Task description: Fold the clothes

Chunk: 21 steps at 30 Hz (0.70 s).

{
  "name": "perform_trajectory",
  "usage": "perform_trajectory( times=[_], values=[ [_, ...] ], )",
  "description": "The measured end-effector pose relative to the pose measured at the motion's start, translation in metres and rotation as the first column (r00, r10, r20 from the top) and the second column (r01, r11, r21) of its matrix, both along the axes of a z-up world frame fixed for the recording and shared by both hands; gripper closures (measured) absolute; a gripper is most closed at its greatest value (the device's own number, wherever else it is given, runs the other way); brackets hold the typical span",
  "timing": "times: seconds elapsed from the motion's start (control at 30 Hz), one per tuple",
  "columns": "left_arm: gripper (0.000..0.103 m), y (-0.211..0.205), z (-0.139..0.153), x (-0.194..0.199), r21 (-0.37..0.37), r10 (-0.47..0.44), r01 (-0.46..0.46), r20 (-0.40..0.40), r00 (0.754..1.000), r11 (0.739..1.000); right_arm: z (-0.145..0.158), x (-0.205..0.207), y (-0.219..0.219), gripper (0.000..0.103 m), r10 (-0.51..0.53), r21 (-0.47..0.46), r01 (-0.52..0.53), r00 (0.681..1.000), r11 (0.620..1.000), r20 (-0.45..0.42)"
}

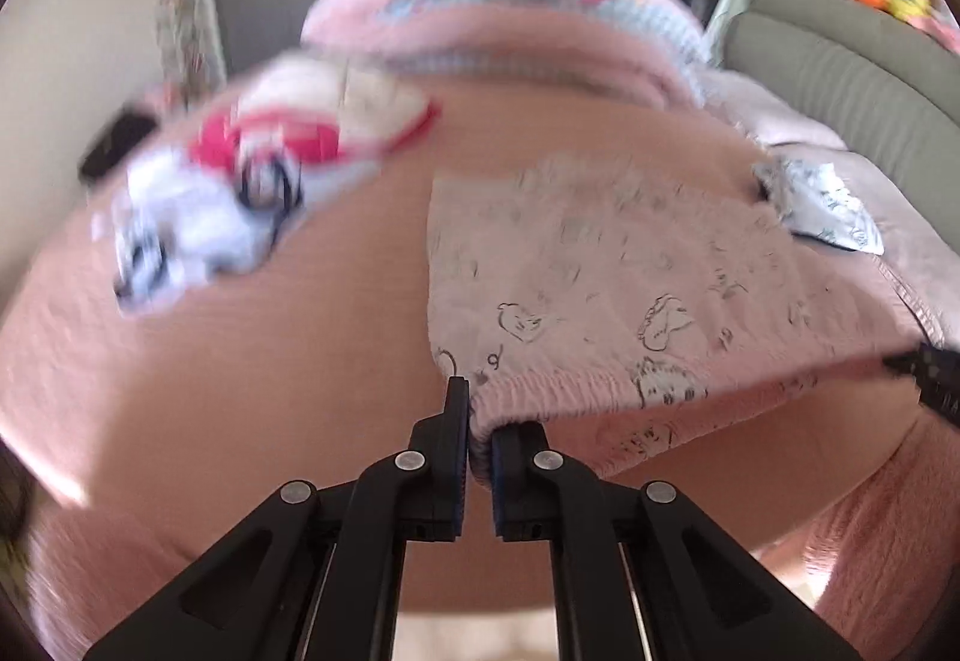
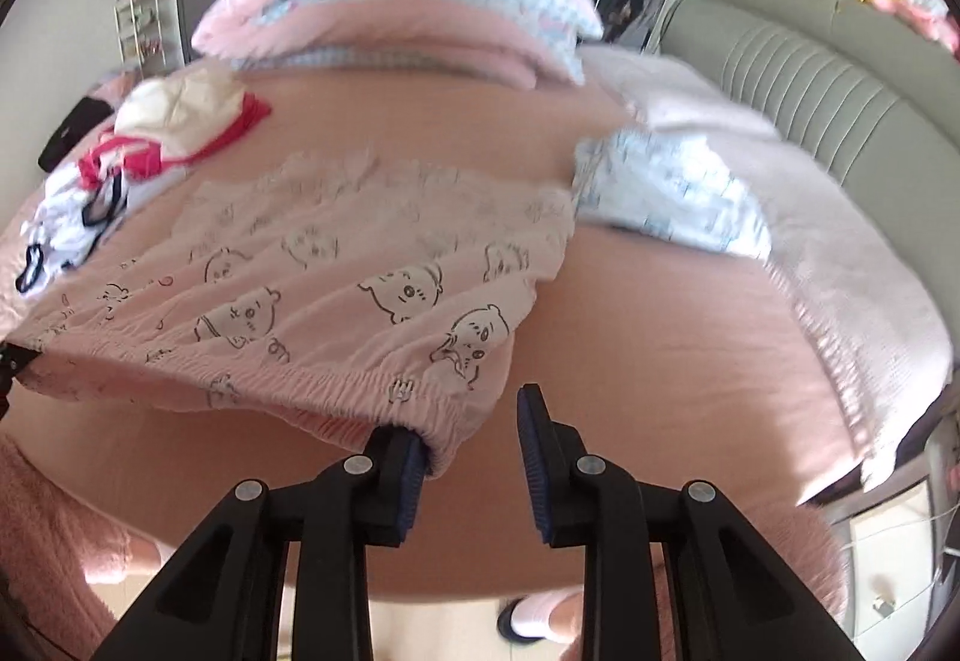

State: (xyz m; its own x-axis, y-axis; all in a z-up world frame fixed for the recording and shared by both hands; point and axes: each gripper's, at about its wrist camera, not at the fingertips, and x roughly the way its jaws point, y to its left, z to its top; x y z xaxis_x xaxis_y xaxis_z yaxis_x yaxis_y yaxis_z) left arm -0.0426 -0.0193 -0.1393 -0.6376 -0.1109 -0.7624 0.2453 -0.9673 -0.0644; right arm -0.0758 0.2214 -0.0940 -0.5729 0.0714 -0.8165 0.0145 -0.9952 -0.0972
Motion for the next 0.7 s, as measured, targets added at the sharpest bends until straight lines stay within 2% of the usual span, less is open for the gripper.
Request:
perform_trajectory(
  times=[0.07,0.13,0.2,0.33,0.37,0.4,0.43,0.53,0.6,0.63,0.7],
  values=[
    [0.096,-0.01,-0.022,0.001,0.098,0.015,-0.021,0.061,0.998,0.995,-0.025,-0.001,0.003,0.076,-0.011,-0.026,0.014,0.995,1.0,0.096],
    [0.096,-0.011,-0.037,0.003,0.123,-0.003,-0.01,0.105,0.994,0.992,-0.05,0.002,0.008,0.076,-0.01,-0.053,0.019,0.984,0.998,0.176],
    [0.096,-0.007,-0.046,0.002,0.156,-0.027,0.009,0.116,0.993,0.988,-0.07,0.009,0.011,0.076,-0.005,-0.059,0.018,0.977,0.998,0.215],
    [0.095,0.006,-0.062,-0.007,0.109,-0.033,0.013,0.184,0.982,0.994,-0.08,0.006,0.016,0.077,0.019,-0.129,0.01,0.974,0.992,0.226],
    [0.095,0.01,-0.065,-0.01,0.092,-0.035,0.017,0.201,0.979,0.996,-0.08,0.004,0.017,0.089,0.032,-0.154,0.004,0.974,0.988,0.226],
    [0.095,0.014,-0.063,-0.009,0.077,-0.044,0.028,0.205,0.978,0.997,-0.08,0.004,0.019,0.096,0.055,-0.207,-0.007,0.972,0.978,0.229],
    [0.095,0.018,-0.061,-0.007,0.082,-0.07,0.054,0.207,0.976,0.995,-0.078,0.005,0.021,0.096,0.062,-0.242,-0.007,0.973,0.97,0.223],
    [0.099,0.019,-0.049,0.002,0.058,-0.052,0.043,0.168,0.984,0.997,-0.065,0.01,0.025,0.099,0.06,-0.292,-0.005,0.982,0.956,0.181],
    [0.099,0.015,-0.016,0.008,0.057,-0.032,0.027,0.072,0.997,0.998,-0.043,0.014,0.028,0.1,0.04,-0.304,0.0,0.991,0.953,0.128],
    [0.099,0.012,0.002,0.012,0.058,-0.021,0.02,0.023,0.999,0.998,-0.022,0.016,0.03,0.1,0.036,-0.312,-0.011,0.997,0.95,0.075],
    [0.099,0.018,0.051,0.018,0.028,-0.07,0.073,-0.092,0.993,0.997,0.023,0.015,0.036,0.1,0.034,-0.314,-0.046,0.998,0.948,-0.044]
  ],
)
